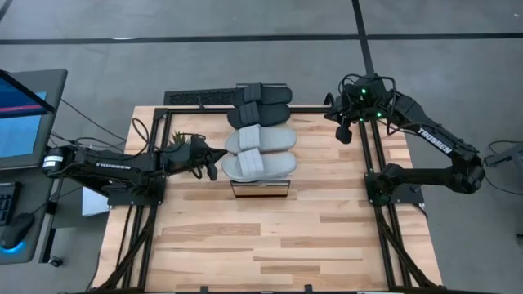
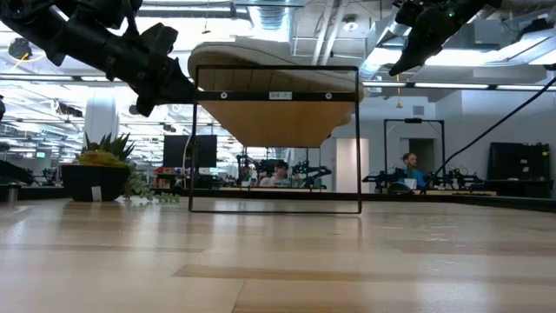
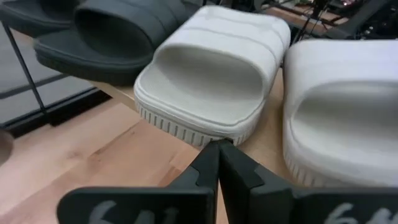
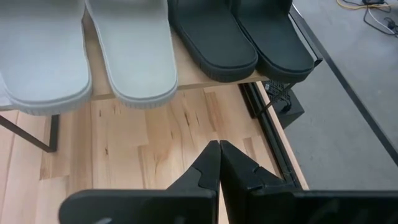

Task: Pick and place slides into the shelf
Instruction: Adjust the top gray slide on the shelf

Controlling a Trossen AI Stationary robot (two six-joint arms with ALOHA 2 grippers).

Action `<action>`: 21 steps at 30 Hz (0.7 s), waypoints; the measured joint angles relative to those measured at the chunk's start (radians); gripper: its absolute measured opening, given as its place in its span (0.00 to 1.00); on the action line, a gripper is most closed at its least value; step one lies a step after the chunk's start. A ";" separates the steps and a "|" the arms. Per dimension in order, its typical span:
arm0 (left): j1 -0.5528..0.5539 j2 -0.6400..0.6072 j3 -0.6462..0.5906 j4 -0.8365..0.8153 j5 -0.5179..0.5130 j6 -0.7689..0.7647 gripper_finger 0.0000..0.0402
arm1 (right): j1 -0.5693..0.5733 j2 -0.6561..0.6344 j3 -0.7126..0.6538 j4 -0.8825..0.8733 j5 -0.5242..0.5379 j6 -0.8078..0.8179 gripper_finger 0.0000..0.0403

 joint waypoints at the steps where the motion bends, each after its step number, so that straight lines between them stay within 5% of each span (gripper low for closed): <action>1: 0.000 0.000 0.000 0.006 -0.001 0.004 0.00 | 0.000 0.000 0.000 0.000 0.000 0.000 0.00; 15: 0.001 0.000 0.000 0.001 0.002 -0.023 0.00 | 0.023 0.000 0.000 0.001 0.000 0.000 0.00; 21: 0.003 0.000 0.001 -0.011 0.112 -0.004 0.00 | 0.035 0.000 0.000 0.001 0.000 0.004 0.00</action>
